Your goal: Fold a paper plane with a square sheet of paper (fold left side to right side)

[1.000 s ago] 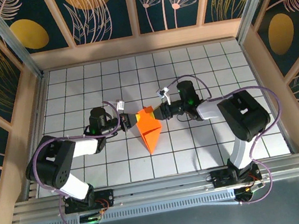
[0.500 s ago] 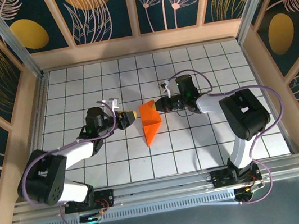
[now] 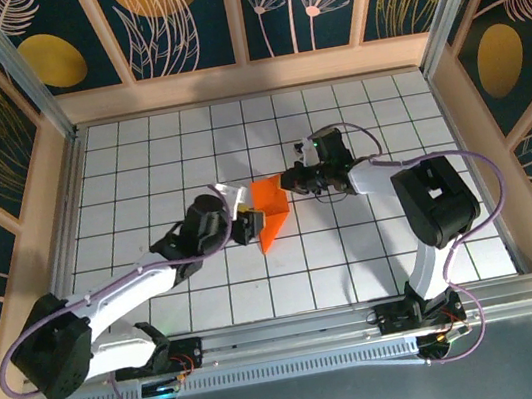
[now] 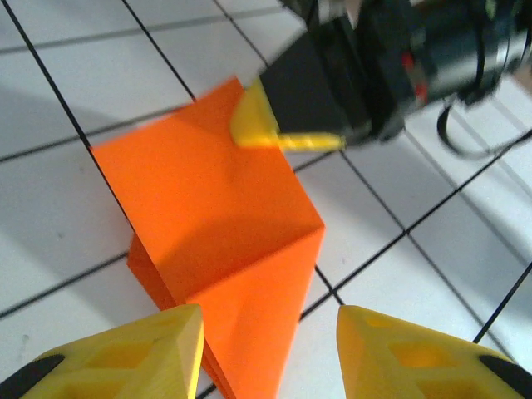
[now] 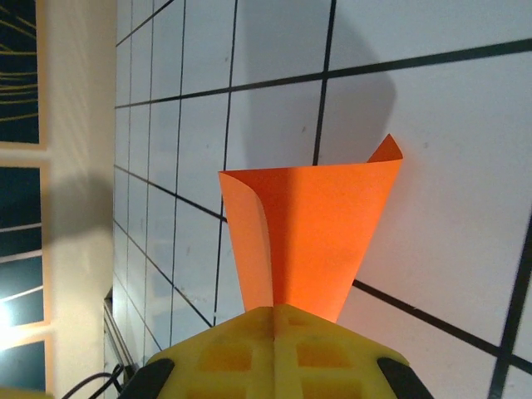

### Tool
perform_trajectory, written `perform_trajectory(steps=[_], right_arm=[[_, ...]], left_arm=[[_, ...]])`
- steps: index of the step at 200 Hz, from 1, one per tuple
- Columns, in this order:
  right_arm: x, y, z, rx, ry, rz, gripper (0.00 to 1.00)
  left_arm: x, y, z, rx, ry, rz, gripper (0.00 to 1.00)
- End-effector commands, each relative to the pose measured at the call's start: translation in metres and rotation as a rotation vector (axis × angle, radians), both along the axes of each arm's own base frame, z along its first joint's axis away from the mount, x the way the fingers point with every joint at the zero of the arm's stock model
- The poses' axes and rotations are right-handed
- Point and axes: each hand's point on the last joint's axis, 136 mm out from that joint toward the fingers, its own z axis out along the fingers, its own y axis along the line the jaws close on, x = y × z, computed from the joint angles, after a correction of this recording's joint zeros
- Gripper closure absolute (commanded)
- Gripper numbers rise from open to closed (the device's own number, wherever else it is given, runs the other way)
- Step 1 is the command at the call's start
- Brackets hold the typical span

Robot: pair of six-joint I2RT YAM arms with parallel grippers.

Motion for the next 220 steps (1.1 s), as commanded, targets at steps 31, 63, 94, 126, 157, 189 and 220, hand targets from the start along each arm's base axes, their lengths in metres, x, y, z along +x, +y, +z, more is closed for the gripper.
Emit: perform_trajectory(steps=[31,63,94,126,157,189,220], right_arm=[[0.008,-0.008,-0.010,-0.027,0.063,-0.062,1.00],[0.009,-0.010,-0.012,-0.033,0.065,-0.068,1.00],[0.009,-0.011,-0.011,-0.034,0.062,-0.070,1.00],[0.009,-0.010,-0.012,-0.025,0.061,-0.066,1.00],[0.007,-0.010,-0.014,-0.027,0.067,-0.060,1.00],[0.007,-0.010,-0.015,-0.026,0.069,-0.056,1.00],[0.007,-0.010,-0.018,-0.031,0.073,-0.056,1.00]], left_arm=[[-0.014,-0.025,-0.031,0.320,-0.023,0.000,0.50],[-0.013,-0.042,-0.048,0.457,-0.041,0.003,0.47],[-0.006,-0.047,-0.064,0.609,-0.085,0.051,0.46],[0.000,-0.044,-0.080,0.701,-0.091,0.094,0.43],[0.003,-0.043,-0.088,0.718,-0.081,0.122,0.43],[0.006,-0.038,-0.093,0.742,-0.093,0.153,0.46],[0.007,-0.036,-0.101,0.762,-0.090,0.163,0.52]])
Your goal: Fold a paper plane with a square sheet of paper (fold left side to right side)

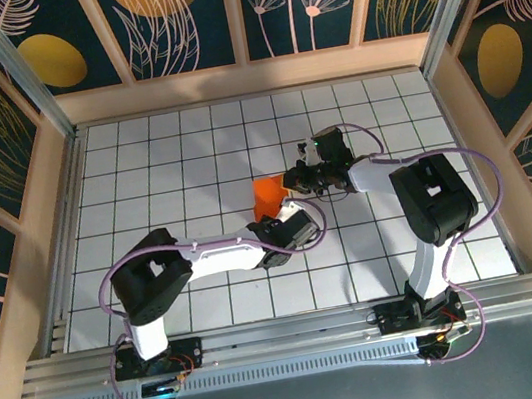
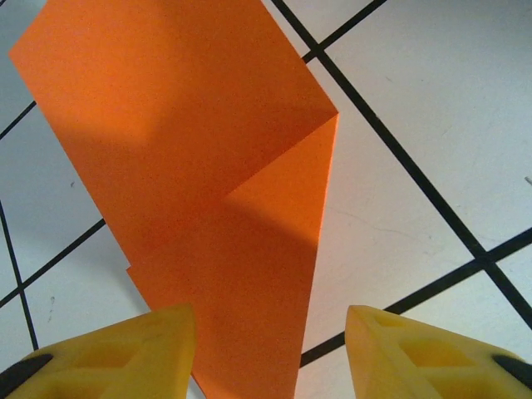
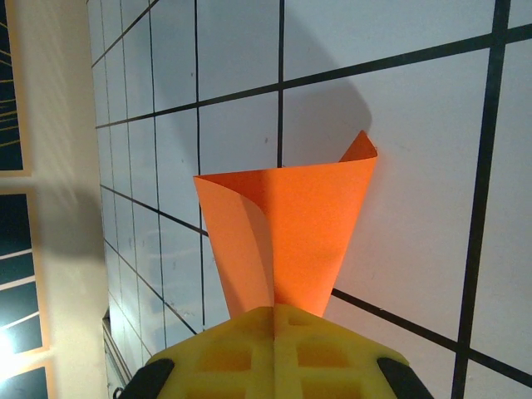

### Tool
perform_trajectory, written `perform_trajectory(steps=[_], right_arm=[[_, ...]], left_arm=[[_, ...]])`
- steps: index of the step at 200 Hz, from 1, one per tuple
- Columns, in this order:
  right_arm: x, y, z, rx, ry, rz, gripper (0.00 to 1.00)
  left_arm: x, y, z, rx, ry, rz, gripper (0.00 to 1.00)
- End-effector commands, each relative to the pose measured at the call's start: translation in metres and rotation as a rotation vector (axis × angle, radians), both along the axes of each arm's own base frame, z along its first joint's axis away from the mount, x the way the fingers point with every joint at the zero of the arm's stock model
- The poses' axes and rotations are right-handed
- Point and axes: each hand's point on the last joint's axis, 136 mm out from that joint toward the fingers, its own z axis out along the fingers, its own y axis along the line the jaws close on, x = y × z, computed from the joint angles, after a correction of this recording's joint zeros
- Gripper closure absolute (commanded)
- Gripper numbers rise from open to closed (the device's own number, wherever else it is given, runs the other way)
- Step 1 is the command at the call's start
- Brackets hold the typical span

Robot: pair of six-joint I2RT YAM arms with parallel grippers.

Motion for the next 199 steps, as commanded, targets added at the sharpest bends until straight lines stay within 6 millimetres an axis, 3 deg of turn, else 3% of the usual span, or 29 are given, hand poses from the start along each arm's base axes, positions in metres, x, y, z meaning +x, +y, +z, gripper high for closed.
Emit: perform_trajectory(steps=[1,39,96,139,184,199], right_arm=[[0.002,-0.003,-0.007,-0.010,0.019,-0.008,1.00],[0.003,-0.003,-0.008,-0.013,0.019,-0.007,1.00],[0.004,-0.004,-0.010,-0.022,0.021,-0.011,1.00],[0.005,-0.008,-0.015,-0.047,0.028,-0.025,1.00],[0.008,-0.024,-0.012,-0.071,0.010,-0.073,1.00],[0.011,-0.035,-0.005,-0.076,-0.019,-0.101,0.91]], left_arm=[[0.004,0.006,-0.005,0.042,-0.018,0.033,0.52],[0.008,0.010,-0.007,0.068,-0.043,0.056,0.58],[0.009,0.012,-0.009,0.068,-0.049,0.068,0.78],[0.007,0.009,-0.011,0.050,-0.037,0.063,0.85],[0.005,0.003,-0.014,0.000,-0.015,0.056,0.94],[0.006,0.002,-0.014,-0.029,0.000,0.059,0.95]])
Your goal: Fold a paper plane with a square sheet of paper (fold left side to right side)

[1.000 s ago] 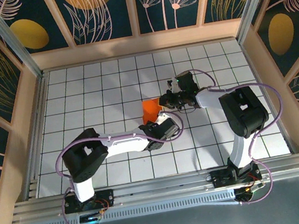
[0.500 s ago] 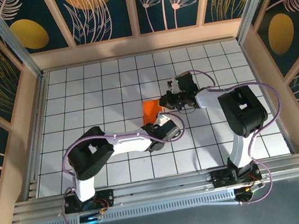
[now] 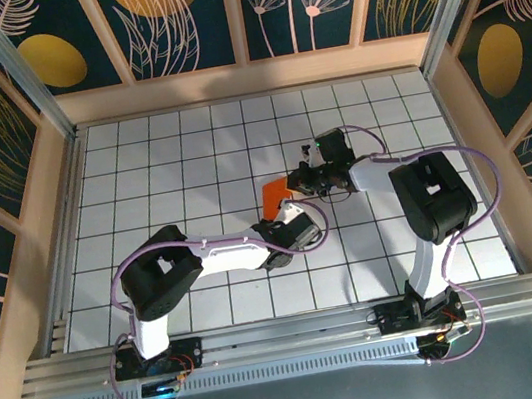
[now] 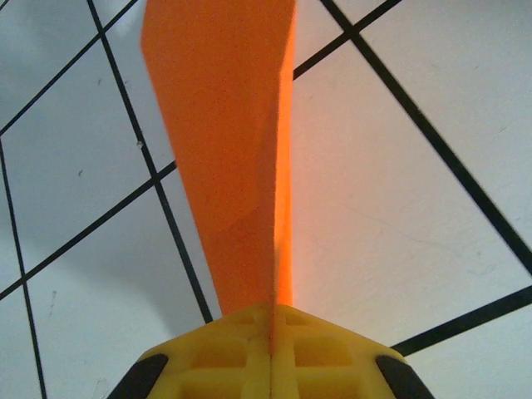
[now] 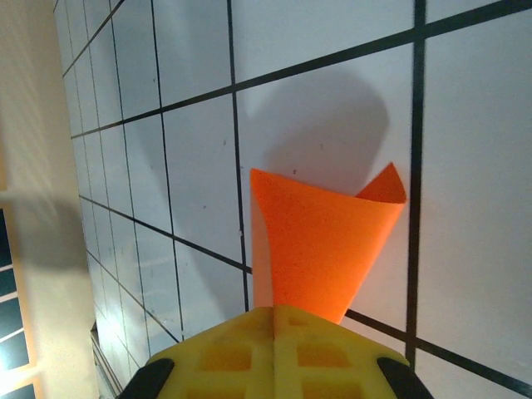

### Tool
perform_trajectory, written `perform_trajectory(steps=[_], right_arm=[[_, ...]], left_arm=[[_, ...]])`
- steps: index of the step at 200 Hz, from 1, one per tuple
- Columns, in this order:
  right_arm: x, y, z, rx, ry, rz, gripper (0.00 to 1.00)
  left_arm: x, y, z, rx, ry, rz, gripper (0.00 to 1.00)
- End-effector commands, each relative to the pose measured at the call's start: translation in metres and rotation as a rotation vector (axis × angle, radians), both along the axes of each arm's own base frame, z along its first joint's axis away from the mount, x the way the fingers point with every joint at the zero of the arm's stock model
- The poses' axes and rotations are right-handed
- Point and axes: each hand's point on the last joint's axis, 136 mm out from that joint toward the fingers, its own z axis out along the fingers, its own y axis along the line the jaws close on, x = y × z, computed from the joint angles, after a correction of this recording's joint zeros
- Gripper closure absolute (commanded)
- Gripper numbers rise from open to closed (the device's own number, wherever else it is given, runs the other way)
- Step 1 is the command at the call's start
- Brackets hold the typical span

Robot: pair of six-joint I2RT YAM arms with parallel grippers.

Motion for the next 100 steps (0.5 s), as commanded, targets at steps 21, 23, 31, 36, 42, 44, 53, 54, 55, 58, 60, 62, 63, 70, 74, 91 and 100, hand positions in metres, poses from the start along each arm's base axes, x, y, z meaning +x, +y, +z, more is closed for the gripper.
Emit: perform_trajectory(steps=[21,23,31,36,42,44,53,54,55,58,60,62,63,70,74,91,100], right_arm=[[0.013,-0.041,0.019,-0.074,-0.098,-0.104,0.79],[0.013,-0.043,0.020,-0.080,-0.100,-0.110,0.78],[0.014,-0.052,0.021,-0.111,-0.111,-0.129,0.75],[0.015,-0.058,0.022,-0.131,-0.118,-0.139,0.73],[0.016,-0.066,0.022,-0.157,-0.125,-0.155,0.71],[0.017,-0.068,0.023,-0.163,-0.126,-0.160,0.71],[0.017,-0.077,0.024,-0.190,-0.136,-0.175,0.70],[0.017,-0.078,0.024,-0.193,-0.136,-0.177,0.70],[0.017,-0.079,0.024,-0.195,-0.136,-0.177,0.69],[0.017,-0.081,0.025,-0.201,-0.137,-0.182,0.69],[0.017,-0.083,0.025,-0.204,-0.138,-0.185,0.69],[0.017,-0.085,0.025,-0.207,-0.139,-0.189,0.69],[0.016,-0.085,0.025,-0.209,-0.138,-0.190,0.69],[0.017,-0.090,0.026,-0.214,-0.143,-0.199,0.69],[0.016,-0.093,0.027,-0.214,-0.143,-0.204,0.69],[0.014,-0.101,0.027,-0.218,-0.146,-0.218,0.69],[0.013,-0.105,0.028,-0.219,-0.146,-0.221,0.68]], left_arm=[[0.001,-0.006,-0.004,-0.098,0.053,0.008,0.95],[0.001,-0.006,-0.004,-0.101,0.057,0.005,0.95],[0.001,-0.008,-0.004,-0.116,0.066,0.001,0.95],[0.001,-0.008,-0.005,-0.121,0.073,0.000,0.95],[0.001,-0.009,-0.006,-0.128,0.081,-0.002,0.95],[0.001,-0.009,-0.006,-0.130,0.083,-0.002,0.95],[0.000,-0.011,-0.007,-0.141,0.094,-0.010,0.95],[0.000,-0.011,-0.007,-0.142,0.096,-0.011,0.95],[0.000,-0.012,-0.007,-0.143,0.098,-0.012,0.95],[0.000,-0.012,-0.008,-0.147,0.102,-0.013,0.95],[0.000,-0.013,-0.008,-0.148,0.106,-0.016,0.95],[0.000,-0.013,-0.009,-0.151,0.110,-0.018,0.95],[0.000,-0.013,-0.009,-0.151,0.111,-0.018,0.95],[-0.001,-0.014,-0.011,-0.155,0.120,-0.022,0.96],[-0.001,-0.015,-0.011,-0.159,0.125,-0.024,0.96],[0.000,-0.014,-0.012,-0.169,0.137,-0.023,0.97],[0.001,-0.015,-0.010,-0.185,0.147,-0.023,0.97]])
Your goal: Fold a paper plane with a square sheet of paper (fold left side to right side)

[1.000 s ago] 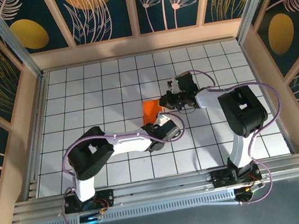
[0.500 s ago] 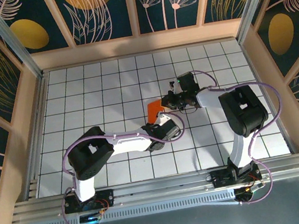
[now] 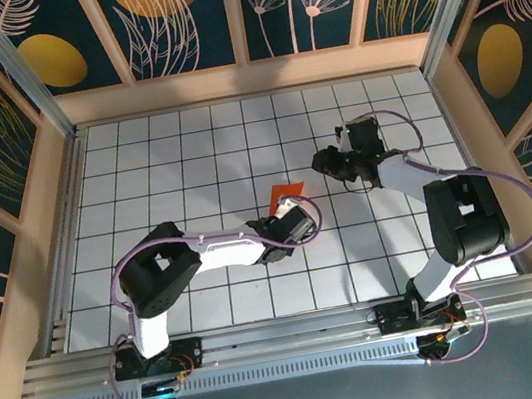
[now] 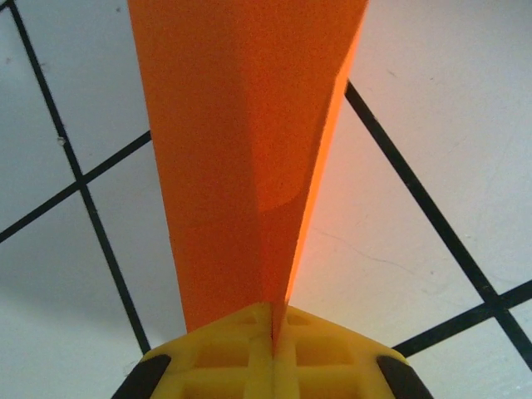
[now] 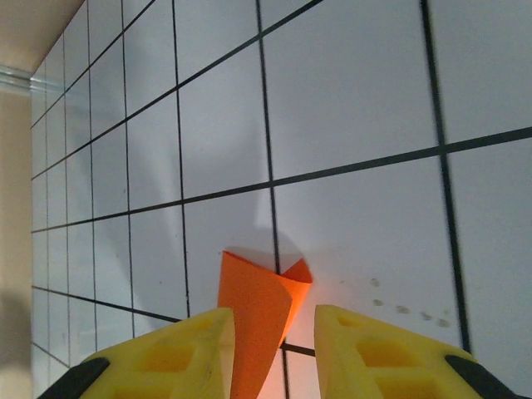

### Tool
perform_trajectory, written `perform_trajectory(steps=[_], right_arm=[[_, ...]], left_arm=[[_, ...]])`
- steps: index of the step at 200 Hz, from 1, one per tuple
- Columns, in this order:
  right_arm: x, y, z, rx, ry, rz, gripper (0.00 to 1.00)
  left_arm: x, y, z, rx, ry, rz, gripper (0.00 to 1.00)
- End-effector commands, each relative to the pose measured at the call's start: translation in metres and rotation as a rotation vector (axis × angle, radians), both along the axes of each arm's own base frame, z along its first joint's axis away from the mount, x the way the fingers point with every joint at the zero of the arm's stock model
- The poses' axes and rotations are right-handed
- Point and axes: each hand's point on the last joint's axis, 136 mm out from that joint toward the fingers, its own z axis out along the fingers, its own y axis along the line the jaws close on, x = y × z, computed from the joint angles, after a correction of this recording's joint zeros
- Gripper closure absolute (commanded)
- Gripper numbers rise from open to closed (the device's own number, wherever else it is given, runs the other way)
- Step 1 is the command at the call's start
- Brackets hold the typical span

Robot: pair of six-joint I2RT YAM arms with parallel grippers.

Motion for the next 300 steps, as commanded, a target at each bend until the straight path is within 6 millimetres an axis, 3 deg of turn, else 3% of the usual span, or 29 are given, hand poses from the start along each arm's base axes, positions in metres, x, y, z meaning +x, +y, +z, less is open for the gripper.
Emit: perform_trajectory(steps=[1,61,107,184,300], right_arm=[[-0.011,-0.019,-0.011,-0.061,0.023,-0.020,0.68],[-0.023,-0.039,-0.009,-0.079,-0.027,-0.023,0.59],[-0.035,-0.037,-0.012,-0.069,-0.048,0.020,0.55],[-0.048,-0.016,-0.022,0.030,-0.039,0.088,0.53],[-0.054,0.041,-0.038,0.076,0.001,0.150,0.55]], left_arm=[[0.000,-0.004,0.003,-0.058,0.035,-0.009,0.97],[0.001,-0.019,0.014,-0.291,0.202,-0.065,1.00],[0.008,-0.025,0.019,-0.483,0.327,-0.056,1.00],[0.008,-0.026,0.026,-0.800,0.496,-0.025,1.00],[0.008,-0.032,0.010,-0.935,0.625,0.029,1.00]])
